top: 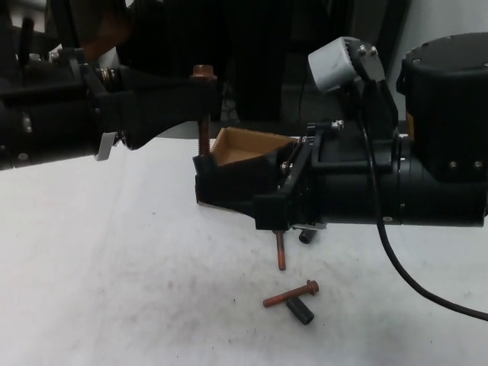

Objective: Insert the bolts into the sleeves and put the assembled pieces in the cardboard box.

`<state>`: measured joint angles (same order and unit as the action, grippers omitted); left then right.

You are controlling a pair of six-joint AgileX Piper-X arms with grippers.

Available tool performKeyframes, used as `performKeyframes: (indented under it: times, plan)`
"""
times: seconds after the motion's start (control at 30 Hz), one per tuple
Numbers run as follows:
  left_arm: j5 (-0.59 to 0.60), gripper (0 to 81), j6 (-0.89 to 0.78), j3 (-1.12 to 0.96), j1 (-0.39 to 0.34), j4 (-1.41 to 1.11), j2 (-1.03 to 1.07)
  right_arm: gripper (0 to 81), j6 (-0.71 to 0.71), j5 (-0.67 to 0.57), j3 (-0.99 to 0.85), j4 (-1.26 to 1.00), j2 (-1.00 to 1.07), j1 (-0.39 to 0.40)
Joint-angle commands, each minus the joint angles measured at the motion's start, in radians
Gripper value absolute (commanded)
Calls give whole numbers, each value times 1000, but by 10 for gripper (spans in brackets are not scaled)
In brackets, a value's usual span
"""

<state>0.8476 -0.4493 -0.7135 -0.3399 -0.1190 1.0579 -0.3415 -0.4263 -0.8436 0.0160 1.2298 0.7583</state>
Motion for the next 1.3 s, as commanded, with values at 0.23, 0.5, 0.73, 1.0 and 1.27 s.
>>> performKeyframes:
  times: [0.23, 0.5, 0.73, 1.0, 1.27]
  plan:
    - [-76, 8, 1, 2, -1, 109, -1, 2, 11, 48, -16, -115, -26, -2]
    - [-34, 8, 38, 2, -1, 191, -1, 2, 11, 48, -16, -118, -28, -2]
    - [28, 73, 121, 2, -1, 182, -1, 2, 13, 39, -16, -118, -28, -2]
    - [25, 496, 90, 2, -1, 182, -1, 2, 13, 39, -16, -118, -28, -2]
    - [27, 496, 38, 0, -1, 182, -1, 2, 13, 39, -16, -118, -28, -2]
